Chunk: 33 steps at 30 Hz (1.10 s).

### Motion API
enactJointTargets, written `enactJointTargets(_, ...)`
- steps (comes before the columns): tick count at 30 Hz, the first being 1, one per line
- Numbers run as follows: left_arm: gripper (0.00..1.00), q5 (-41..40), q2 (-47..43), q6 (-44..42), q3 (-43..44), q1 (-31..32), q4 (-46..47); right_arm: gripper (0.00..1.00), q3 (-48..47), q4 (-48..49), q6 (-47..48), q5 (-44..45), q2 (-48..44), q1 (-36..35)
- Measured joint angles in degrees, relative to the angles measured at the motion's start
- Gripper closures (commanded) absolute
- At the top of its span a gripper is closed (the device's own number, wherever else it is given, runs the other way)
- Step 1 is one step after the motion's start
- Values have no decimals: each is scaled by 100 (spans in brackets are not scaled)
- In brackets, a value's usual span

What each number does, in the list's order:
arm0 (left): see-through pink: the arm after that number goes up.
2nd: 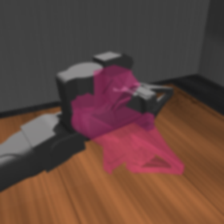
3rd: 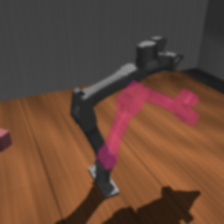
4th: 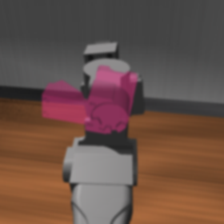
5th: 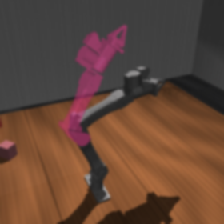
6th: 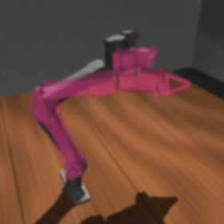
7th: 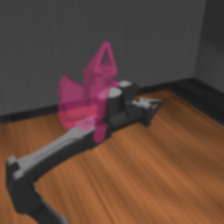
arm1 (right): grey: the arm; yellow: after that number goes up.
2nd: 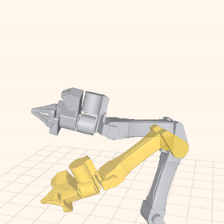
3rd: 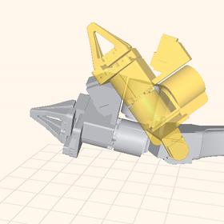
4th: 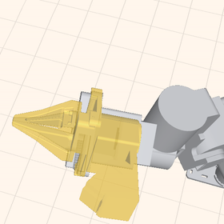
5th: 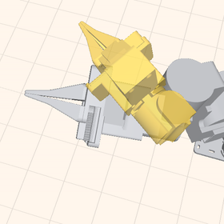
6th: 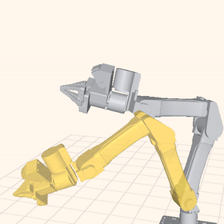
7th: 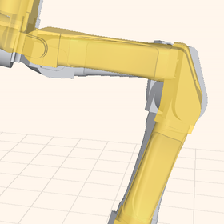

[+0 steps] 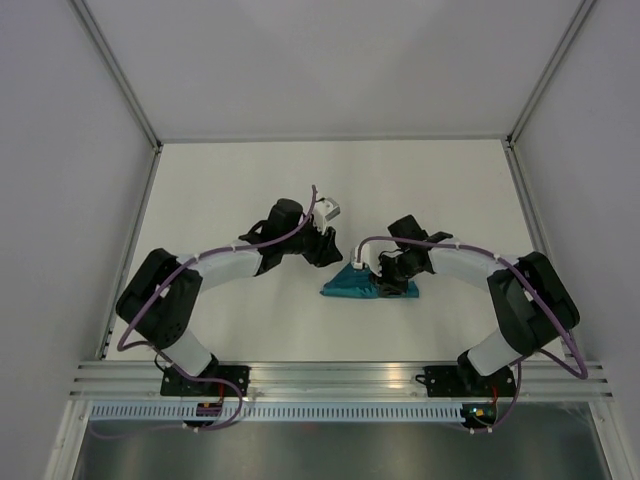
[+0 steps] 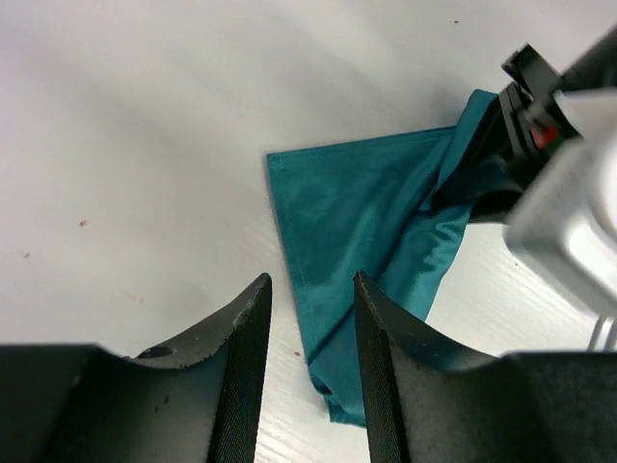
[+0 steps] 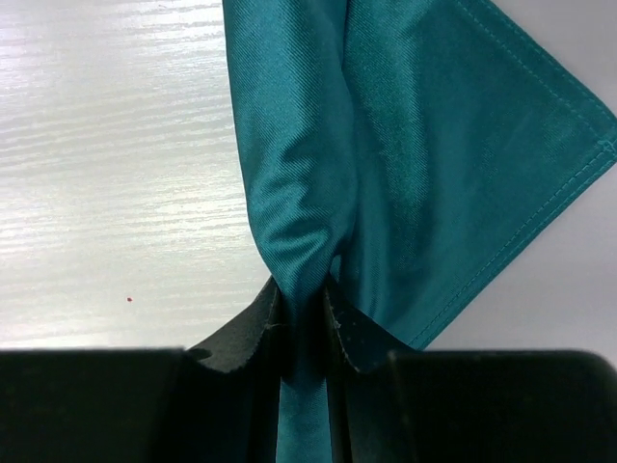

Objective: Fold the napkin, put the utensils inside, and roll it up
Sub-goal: Roll the napkin with the utensil

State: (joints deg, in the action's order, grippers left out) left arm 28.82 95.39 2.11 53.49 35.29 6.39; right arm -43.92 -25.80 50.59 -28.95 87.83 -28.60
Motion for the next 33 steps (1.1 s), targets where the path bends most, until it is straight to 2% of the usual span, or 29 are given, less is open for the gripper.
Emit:
enactJointTargets(5,52,-654,-798,-11,-1154,269,990,85,-612,-706,116,-417,579,306)
enactJointTargets(9,46,-1366,-1029,-398,-1565,1010,1447,85,-1067,-1224,155,-592,990,407)
enactJointTargets(10,43,-1543,-1029,-560,-1578,1266,1513,85,-1174,-1342,160,-625,1082,420)
enactJointTargets(13,42,-1915,-994,-1029,-1576,1843,1679,85,-1523,-1731,162,-730,1399,472)
enactJointTargets(18,40,-2446,-608,-1759,-1523,2347,1825,85,-2015,-2280,127,-898,1867,575)
enactJointTargets(26,37,-3008,195,-2765,-1239,2710,1954,85,-2376,-2660,39,-966,2201,619)
enactJointTargets(33,36,-3180,702,-3206,-962,2736,2124,85,-2487,-2782,13,-1005,2317,640)
